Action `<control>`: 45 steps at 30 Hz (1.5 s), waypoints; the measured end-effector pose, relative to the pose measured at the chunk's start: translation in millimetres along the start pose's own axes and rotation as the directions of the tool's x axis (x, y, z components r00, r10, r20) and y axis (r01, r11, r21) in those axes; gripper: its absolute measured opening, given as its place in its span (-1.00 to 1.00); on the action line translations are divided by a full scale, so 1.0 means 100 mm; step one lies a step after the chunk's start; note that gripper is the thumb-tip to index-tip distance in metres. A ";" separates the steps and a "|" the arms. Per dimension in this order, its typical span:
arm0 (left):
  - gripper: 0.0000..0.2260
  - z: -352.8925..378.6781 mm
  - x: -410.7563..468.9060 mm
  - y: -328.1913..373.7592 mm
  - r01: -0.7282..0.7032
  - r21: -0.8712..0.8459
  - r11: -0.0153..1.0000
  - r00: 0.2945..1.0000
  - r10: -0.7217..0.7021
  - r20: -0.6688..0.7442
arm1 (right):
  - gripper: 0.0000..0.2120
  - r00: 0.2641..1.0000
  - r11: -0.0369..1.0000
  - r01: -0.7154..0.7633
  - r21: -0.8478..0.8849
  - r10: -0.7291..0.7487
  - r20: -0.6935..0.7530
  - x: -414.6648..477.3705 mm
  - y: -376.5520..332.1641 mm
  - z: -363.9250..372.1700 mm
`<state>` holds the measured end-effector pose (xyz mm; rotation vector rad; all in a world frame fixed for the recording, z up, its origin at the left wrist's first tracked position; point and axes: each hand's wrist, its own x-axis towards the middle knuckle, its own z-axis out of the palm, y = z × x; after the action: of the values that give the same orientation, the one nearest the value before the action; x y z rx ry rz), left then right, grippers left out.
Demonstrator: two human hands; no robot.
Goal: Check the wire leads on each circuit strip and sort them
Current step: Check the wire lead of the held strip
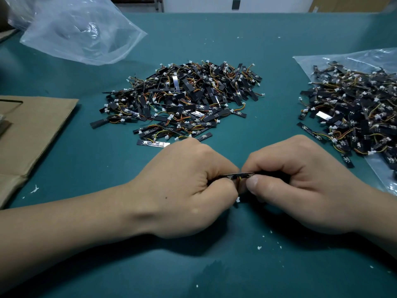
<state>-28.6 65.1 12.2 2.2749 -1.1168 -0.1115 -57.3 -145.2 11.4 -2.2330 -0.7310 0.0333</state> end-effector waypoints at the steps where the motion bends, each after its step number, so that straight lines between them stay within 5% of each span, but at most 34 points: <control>1: -0.74 -0.01 0.00 0.01 -0.002 -0.015 1.000 1.000 0.002 -0.005 | -0.75 1.000 1.000 0.003 0.005 -0.003 -0.001 0.00 0.00 0.00; 17: -0.69 -0.02 0.01 0.05 -0.074 -0.050 0.996 0.997 0.074 -0.013 | -0.76 0.999 0.999 -0.009 0.039 0.011 -0.050 -0.01 0.00 0.00; 21: -0.46 0.03 0.05 0.01 0.047 0.086 0.995 0.995 -0.054 0.082 | -0.75 0.999 0.999 -0.009 0.032 0.010 -0.040 -0.01 0.00 0.00; 25: -0.66 -0.01 0.00 -0.04 -0.021 -0.005 1.000 1.000 0.021 -0.006 | -0.73 0.999 0.999 -0.012 0.031 0.013 -0.041 -0.01 0.02 0.00; 45: -0.64 -0.01 -0.01 -0.07 -0.056 -0.049 0.997 0.998 0.054 -0.030 | -0.75 0.999 0.999 0.003 0.038 -0.001 -0.036 -0.02 0.02 0.00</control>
<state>-24.7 69.4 8.9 2.1931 -1.1484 -0.0843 -57.7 -146.8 9.4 -2.1911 -0.7075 0.0062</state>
